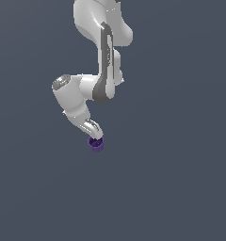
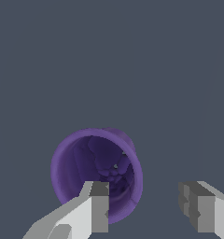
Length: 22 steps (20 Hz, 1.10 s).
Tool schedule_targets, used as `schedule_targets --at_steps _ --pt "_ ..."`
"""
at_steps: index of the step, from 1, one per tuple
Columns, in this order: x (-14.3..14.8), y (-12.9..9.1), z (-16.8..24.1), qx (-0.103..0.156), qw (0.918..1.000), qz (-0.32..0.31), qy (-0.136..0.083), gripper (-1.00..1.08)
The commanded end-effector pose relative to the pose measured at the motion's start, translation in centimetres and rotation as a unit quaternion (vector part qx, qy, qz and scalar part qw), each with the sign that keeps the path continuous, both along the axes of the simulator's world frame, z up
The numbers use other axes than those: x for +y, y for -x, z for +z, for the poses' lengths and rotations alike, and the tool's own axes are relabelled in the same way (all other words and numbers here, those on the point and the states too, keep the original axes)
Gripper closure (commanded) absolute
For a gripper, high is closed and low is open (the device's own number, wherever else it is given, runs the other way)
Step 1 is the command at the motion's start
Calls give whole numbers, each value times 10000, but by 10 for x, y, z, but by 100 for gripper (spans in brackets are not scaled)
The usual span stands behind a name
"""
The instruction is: Pick up the object and move it to a goal position.
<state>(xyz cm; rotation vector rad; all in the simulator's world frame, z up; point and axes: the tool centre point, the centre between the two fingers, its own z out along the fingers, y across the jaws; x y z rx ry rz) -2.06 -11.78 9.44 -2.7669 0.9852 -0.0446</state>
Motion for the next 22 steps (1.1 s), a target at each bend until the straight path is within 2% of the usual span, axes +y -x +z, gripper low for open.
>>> schedule_targets --at_steps 1,13,14,22 --pt "1 0 0 -2 10000 4 0 -20" --pt "5 -2 -30 -6 10000 -33 -6 -20" --pt "5 -2 -30 -6 10000 -33 -6 108" --pt "5 -2 -30 -6 10000 -33 -6 108"
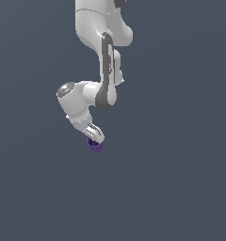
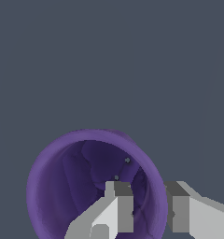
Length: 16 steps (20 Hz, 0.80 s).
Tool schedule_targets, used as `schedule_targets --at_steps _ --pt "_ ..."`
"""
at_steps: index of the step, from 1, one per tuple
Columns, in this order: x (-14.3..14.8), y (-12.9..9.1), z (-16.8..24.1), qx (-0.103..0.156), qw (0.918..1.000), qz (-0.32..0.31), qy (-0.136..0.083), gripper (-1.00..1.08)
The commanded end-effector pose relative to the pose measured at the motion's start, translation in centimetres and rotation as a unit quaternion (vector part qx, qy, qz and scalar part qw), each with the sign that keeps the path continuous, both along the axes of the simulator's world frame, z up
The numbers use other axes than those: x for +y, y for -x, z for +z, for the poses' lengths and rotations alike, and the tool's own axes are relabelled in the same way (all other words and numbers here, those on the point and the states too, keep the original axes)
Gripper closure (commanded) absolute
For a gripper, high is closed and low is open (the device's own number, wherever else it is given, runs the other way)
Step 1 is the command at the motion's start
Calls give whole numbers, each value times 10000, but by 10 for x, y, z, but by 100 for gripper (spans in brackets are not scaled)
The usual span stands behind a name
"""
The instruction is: Pick up the object and move it to a goal position.
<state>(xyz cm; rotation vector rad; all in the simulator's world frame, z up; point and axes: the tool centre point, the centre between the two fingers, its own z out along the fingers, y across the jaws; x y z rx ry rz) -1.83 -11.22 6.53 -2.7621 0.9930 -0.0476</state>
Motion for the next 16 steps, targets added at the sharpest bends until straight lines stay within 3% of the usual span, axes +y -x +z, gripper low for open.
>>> schedule_targets --at_steps 1,9,16 --pt "0 0 -1 4 10000 -2 1 108" --pt "-6 2 14 0 10000 -2 0 108" --pt "-25 10 56 3 10000 -8 -1 108"
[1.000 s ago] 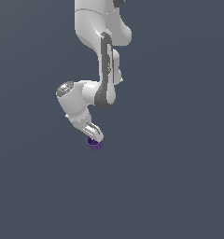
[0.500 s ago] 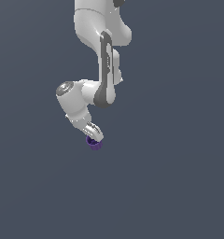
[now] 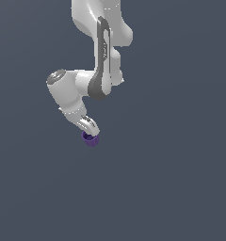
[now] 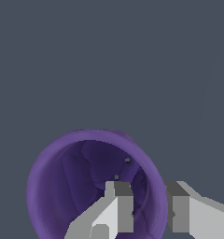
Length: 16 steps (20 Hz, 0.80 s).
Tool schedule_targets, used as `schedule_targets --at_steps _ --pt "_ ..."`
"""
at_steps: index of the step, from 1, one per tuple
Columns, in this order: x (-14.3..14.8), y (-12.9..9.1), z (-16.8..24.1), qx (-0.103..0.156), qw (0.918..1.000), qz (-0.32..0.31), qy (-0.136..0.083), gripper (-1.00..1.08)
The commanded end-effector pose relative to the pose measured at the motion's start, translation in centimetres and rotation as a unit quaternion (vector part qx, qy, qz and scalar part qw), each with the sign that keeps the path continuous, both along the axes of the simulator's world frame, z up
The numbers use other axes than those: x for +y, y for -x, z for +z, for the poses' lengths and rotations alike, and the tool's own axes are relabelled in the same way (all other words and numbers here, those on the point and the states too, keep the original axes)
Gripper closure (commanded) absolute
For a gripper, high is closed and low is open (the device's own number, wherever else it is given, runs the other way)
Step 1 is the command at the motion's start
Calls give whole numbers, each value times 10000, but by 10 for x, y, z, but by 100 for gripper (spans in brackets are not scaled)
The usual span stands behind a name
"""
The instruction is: Pick up the object and move it to a goal position.
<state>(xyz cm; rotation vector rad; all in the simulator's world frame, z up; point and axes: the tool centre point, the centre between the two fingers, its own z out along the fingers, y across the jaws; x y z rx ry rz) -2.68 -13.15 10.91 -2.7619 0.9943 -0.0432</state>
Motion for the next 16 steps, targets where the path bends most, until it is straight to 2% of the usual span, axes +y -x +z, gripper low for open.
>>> schedule_targets --at_steps 1,16 --pt "-9 3 20 -12 10000 -5 4 108" --pt "-78 28 178 -4 10000 -13 14 108"
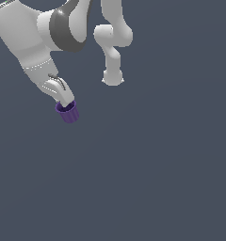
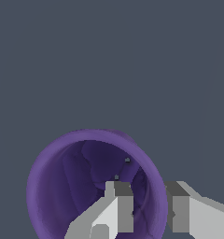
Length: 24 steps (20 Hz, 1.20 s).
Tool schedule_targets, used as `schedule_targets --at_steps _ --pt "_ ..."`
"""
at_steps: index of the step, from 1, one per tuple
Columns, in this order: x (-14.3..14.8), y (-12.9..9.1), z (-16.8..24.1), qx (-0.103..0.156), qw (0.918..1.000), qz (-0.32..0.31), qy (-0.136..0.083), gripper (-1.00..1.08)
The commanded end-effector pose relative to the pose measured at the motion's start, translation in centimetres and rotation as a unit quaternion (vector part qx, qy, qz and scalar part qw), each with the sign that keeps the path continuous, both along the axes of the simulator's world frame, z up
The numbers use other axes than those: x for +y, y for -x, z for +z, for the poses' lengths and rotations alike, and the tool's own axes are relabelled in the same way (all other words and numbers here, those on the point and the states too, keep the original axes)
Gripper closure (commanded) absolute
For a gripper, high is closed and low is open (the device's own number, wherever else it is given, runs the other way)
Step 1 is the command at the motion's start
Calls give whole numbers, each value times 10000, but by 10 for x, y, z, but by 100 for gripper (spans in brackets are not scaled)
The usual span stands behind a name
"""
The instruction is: Pick up the object and move it to a goal position.
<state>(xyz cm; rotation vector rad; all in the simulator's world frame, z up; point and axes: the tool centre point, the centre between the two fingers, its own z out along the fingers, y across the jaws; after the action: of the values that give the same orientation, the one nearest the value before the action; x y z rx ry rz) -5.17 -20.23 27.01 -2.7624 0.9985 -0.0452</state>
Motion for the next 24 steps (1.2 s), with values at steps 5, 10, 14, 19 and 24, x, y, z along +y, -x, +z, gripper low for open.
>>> schedule_targets --at_steps 5,10,14,19,24 --pt "-29 9 68 -2 10000 3 5 108" --pt "-47 13 108 -3 10000 8 4 108" --pt "-57 15 130 -5 10000 10 2 108" --pt "-64 16 147 -7 10000 14 -2 108" --pt "-67 15 152 -10 10000 17 -6 108"
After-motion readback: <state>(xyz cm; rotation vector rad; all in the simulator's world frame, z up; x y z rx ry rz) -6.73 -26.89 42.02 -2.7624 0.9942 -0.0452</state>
